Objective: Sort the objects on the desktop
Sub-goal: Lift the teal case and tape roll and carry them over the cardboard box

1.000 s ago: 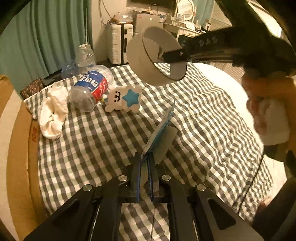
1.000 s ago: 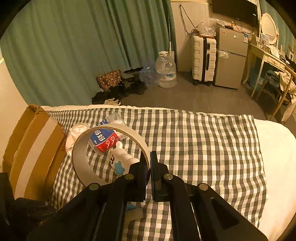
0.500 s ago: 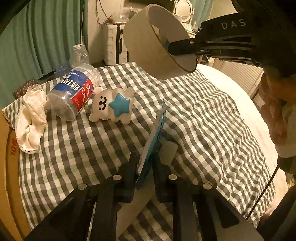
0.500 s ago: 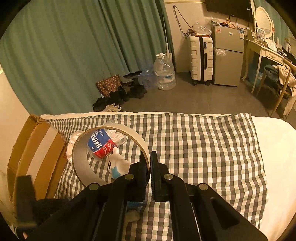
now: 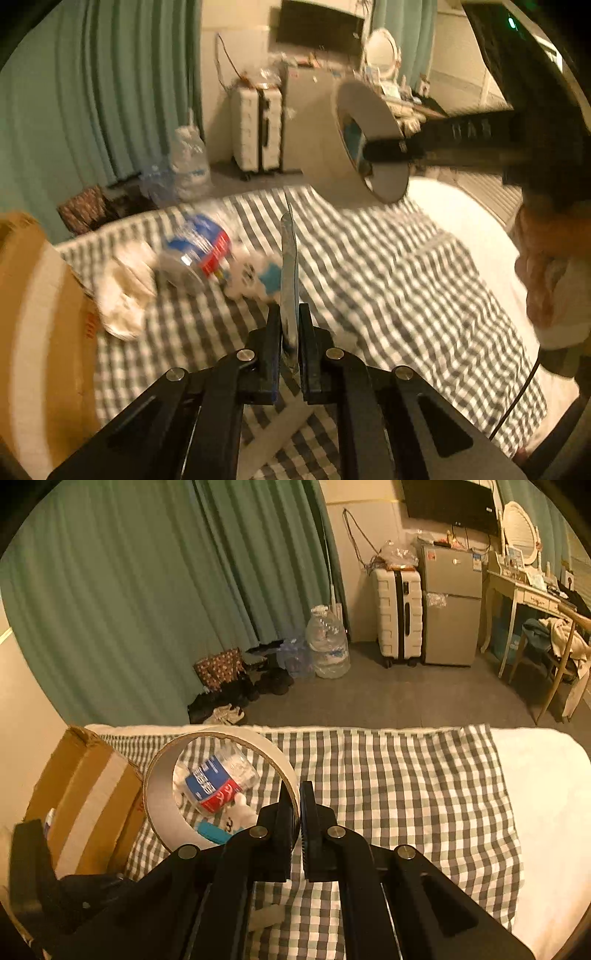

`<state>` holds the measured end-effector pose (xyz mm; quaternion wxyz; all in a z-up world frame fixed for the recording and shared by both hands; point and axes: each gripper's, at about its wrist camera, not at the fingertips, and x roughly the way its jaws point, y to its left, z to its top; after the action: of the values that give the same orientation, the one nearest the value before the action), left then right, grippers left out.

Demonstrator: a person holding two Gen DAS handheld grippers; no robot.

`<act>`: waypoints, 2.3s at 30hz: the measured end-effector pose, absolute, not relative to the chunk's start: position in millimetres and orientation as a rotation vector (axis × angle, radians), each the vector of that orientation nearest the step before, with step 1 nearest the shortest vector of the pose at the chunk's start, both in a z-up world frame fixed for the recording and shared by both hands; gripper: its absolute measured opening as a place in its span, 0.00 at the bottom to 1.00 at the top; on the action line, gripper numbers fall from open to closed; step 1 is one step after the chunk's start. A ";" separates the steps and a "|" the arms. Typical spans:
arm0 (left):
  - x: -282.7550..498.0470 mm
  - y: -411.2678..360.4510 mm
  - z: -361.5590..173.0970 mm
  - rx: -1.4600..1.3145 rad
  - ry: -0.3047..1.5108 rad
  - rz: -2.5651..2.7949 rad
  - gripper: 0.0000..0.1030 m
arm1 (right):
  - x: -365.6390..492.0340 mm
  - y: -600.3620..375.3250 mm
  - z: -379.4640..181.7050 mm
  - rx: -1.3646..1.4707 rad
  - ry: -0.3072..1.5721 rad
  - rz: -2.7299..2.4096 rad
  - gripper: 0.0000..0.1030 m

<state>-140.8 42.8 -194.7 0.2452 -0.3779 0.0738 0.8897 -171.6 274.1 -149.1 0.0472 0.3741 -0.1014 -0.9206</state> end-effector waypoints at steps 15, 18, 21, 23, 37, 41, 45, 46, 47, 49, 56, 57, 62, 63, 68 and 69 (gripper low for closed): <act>-110.6 -11.0 -97.3 -0.850 0.138 2.706 0.07 | -124.8 250.7 -68.0 0.848 -0.261 -2.925 0.03; -104.6 -20.5 -89.2 -0.852 0.146 2.733 0.07 | -114.2 240.9 -61.9 0.820 -0.250 -2.922 0.03; -98.2 -29.3 -86.0 -0.857 0.157 2.746 0.07 | -106.0 232.7 -61.5 0.810 -0.244 -2.912 0.03; -93.6 -38.0 -84.6 -0.859 0.166 2.754 0.07 | -102.6 228.4 -62.7 0.811 -0.244 -2.898 0.03; -90.8 -107.6 -58.5 -0.824 0.118 2.913 0.07 | -82.6 156.5 -62.5 0.777 -0.128 -2.821 0.03; -91.1 -135.1 -51.5 -0.816 0.069 2.950 0.07 | -83.8 134.1 -61.4 0.772 -0.101 -2.799 0.03; -94.5 -155.0 -46.2 -0.808 0.006 2.966 0.07 | -85.9 114.8 -57.8 0.752 -0.116 -2.784 0.03; -94.0 -159.4 -46.1 -0.802 -0.007 2.969 0.07 | -86.3 110.0 -56.6 0.748 -0.124 -2.780 0.03; -94.0 -165.1 -46.0 -0.803 -0.012 2.981 0.07 | -87.3 105.6 -55.0 0.742 -0.131 -2.778 0.03; -93.8 -172.9 -45.6 -0.805 -0.016 2.995 0.07 | -90.9 94.0 -53.7 0.736 -0.133 -2.768 0.03; -95.2 -202.3 -45.4 -0.826 -0.056 3.049 0.07 | -96.7 57.8 -50.3 0.710 -0.124 -2.745 0.03; -95.2 -204.9 -45.8 -0.828 -0.058 3.052 0.08 | -97.8 52.2 -50.6 0.710 -0.118 -2.741 0.03; -99.8 -217.4 -54.6 -0.865 -0.042 3.059 0.08 | -107.9 30.8 -53.3 0.714 -0.093 -2.718 0.03; -101.0 -219.3 -56.4 -0.871 -0.043 3.059 0.08 | -110.7 26.7 -53.7 0.714 -0.086 -2.714 0.03; -111.6 -228.1 -67.5 -0.931 -0.064 3.051 0.08 | -122.5 6.2 -58.4 0.718 -0.052 -2.694 0.03; -113.6 -230.3 -70.0 -0.945 -0.071 3.048 0.08 | -125.6 3.0 -59.7 0.721 -0.049 -2.689 0.03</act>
<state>-113.6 -230.3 -70.0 -0.0250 -0.2960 -0.0222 0.9546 -125.6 3.0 -59.7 0.1777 0.2548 -0.0172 -0.9504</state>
